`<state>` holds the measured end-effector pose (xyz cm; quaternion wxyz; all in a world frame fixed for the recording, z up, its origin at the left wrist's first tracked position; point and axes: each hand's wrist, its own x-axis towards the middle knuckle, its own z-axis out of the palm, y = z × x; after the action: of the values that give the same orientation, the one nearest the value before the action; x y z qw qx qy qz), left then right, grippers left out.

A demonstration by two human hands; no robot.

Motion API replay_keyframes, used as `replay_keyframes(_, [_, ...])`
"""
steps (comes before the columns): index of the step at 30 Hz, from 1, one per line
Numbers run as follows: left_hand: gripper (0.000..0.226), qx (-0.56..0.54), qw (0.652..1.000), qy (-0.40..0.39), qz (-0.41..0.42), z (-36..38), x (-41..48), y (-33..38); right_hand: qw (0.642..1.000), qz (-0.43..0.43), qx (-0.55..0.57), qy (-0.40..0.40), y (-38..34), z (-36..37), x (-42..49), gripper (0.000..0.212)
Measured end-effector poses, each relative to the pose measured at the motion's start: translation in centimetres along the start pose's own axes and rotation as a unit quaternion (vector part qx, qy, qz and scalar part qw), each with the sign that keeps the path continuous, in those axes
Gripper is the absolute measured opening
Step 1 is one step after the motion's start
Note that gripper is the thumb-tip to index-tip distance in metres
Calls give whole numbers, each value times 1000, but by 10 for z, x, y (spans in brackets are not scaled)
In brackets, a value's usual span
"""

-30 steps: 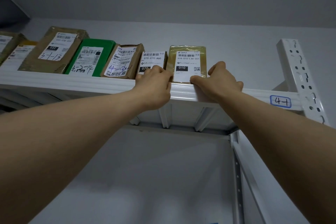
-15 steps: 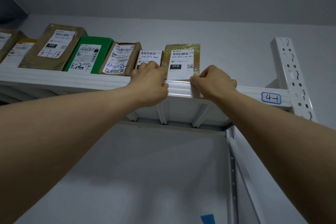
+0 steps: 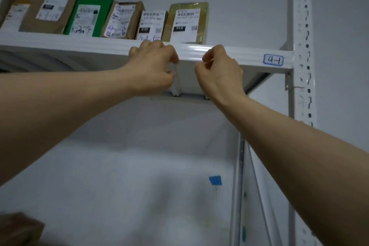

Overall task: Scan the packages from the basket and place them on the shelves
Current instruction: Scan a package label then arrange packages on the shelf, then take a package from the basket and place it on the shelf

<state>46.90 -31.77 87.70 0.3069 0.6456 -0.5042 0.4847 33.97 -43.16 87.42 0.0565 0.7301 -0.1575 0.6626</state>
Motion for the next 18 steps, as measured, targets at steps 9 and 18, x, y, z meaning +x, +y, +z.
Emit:
replay_keyframes(9, [44, -34, 989, -142, -28, 9, -165, 4, 982, 104, 55, -150, 28, -37, -181, 19])
replay_keyframes(18, [36, -150, 910, -380, -66, 55, -372, 33, 896, 301, 60, -321, 22, -46, -415, 13])
